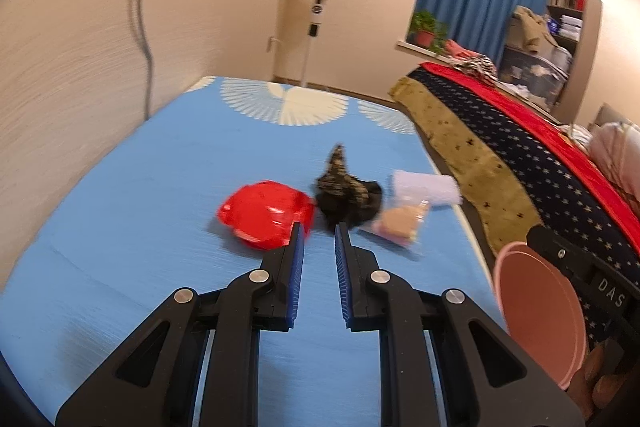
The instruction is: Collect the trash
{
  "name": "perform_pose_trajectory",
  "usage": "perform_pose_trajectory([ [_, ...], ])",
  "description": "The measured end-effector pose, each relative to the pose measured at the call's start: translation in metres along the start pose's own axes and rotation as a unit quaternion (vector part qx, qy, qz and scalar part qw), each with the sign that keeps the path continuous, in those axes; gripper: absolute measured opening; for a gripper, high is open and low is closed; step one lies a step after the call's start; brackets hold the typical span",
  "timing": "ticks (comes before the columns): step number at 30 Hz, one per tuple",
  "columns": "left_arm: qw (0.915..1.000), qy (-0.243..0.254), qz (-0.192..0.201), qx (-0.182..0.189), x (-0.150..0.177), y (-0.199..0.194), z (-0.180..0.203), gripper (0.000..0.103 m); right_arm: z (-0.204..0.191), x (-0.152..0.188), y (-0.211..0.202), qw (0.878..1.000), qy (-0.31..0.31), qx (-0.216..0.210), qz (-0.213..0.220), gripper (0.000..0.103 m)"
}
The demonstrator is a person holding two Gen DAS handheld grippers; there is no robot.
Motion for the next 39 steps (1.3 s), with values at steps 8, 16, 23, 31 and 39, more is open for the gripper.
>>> perform_pose_trajectory([
  [8,0.9988,-0.035,-0.016,-0.028,-0.004,0.021,-0.027,0.016,-0.016,0.004,0.039,0.999,-0.008,-0.018,-0.028,0.037],
  [16,0.9952,-0.074,-0.025,-0.058,-0.012,0.039,-0.053,0.052,-0.031,-0.002,0.069,0.998,-0.009,-0.029,-0.048,0.04],
  [23,0.9918,-0.109,-0.057,-0.035,-0.012,0.062,-0.065,0.065,-0.035,0.002,0.1,0.996,-0.004,-0.036,-0.083,0.047],
  [31,0.9888,-0.122,-0.086,-0.004,-0.006,0.078,-0.06,0.064,-0.041,0.007,0.12,0.991,-0.003,-0.055,-0.119,0.041],
  [39,0.9874,-0.12,-0.103,0.016,-0.001,0.082,-0.054,0.042,-0.045,0.008,0.115,0.99,-0.008,-0.073,-0.117,0.017],
])
Point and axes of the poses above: each gripper's, at about its wrist camera, not at the fingertips, and y roughly the way its jaws point, z to its right, x to its underside, the point moved 6 cm from there along y, roughly the way its jaws point, and after that the axes turned 5 degrees about -z, right-handed, at the moved point
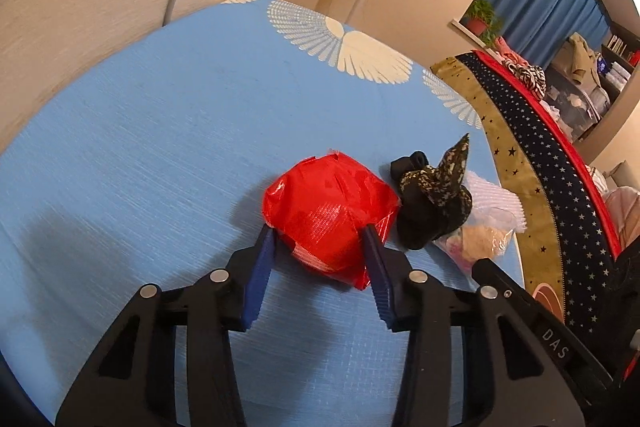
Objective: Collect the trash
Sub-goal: 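Grasp the red plastic bag with the left gripper while the right gripper grasps the clear snack bag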
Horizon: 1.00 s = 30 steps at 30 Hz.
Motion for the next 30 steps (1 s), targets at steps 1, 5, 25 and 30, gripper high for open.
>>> perform_pose_trajectory([
  [1,1.0,0.004,0.004,-0.001,0.0,-0.002,0.001,0.039,0.0,0.0,-0.002,1.0,-0.002,0.002,0.003,0.016],
  [5,0.9994,0.021,0.022,-0.016,-0.003,-0.014,0.005,0.031,-0.003,0.002,-0.013,1.0,-0.008,0.008,0.013,0.015],
  [25,0.9915,0.086,0.087,-0.044,0.013,-0.093,0.024,0.031,-0.012,0.025,-0.109,0.995,-0.05,0.052,0.063,0.014],
  [30,0.9904,0.093,0.094,-0.04,0.02,-0.109,0.029,0.031,-0.006,0.031,-0.133,0.994,-0.046,0.061,0.075,0.014],
])
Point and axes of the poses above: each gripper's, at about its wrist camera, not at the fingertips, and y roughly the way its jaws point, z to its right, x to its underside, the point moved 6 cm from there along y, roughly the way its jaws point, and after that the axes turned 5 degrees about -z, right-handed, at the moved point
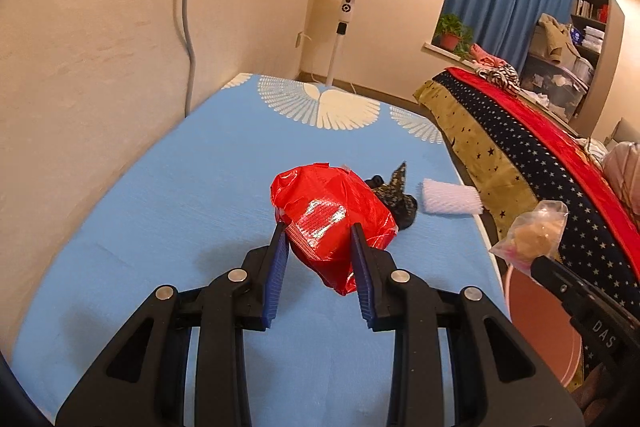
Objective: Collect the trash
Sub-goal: 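Grasp the red plastic bag with the left gripper while the right gripper grasps the clear snack bag, then carry the red bag and clear snack bag over the pink bin with both grippers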
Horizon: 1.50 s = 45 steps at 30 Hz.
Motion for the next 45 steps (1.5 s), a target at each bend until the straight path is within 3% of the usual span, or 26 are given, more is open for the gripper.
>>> perform_pose_trajectory([
  [18,0.9993,0.025,0.02,0.017,0.015,-0.047,0.017,0.031,0.011,0.004,-0.075,0.999,-0.001,0.013,0.048,0.014],
  [45,0.9978,0.052,0.019,0.036,0.027,-0.058,0.038,0.031,0.031,0.007,-0.099,0.998,0.01,0.032,0.061,0.015],
])
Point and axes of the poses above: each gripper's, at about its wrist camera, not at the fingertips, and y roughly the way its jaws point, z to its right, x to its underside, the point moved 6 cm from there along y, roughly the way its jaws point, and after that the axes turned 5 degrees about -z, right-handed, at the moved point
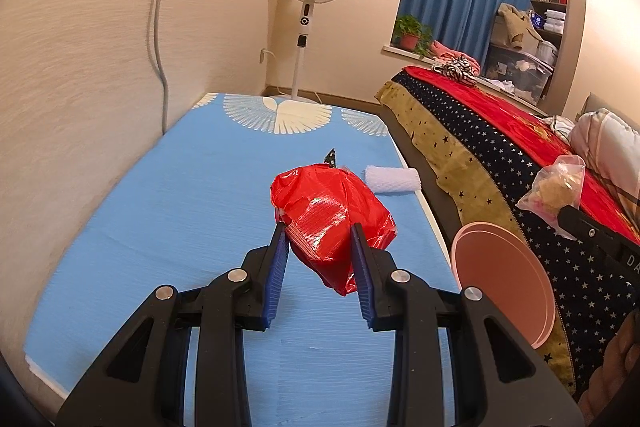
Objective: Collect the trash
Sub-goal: 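Carry the red bag and clear snack bag over the pink bin with both grippers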
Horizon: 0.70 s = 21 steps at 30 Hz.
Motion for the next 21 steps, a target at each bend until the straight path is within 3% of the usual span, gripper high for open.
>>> perform_pose_trajectory([
  [21,0.9997,0.022,0.002,0.008,0.002,0.014,0.02,0.031,0.018,-0.009,-0.001,0.999,0.019,0.027,0.012,0.015],
])
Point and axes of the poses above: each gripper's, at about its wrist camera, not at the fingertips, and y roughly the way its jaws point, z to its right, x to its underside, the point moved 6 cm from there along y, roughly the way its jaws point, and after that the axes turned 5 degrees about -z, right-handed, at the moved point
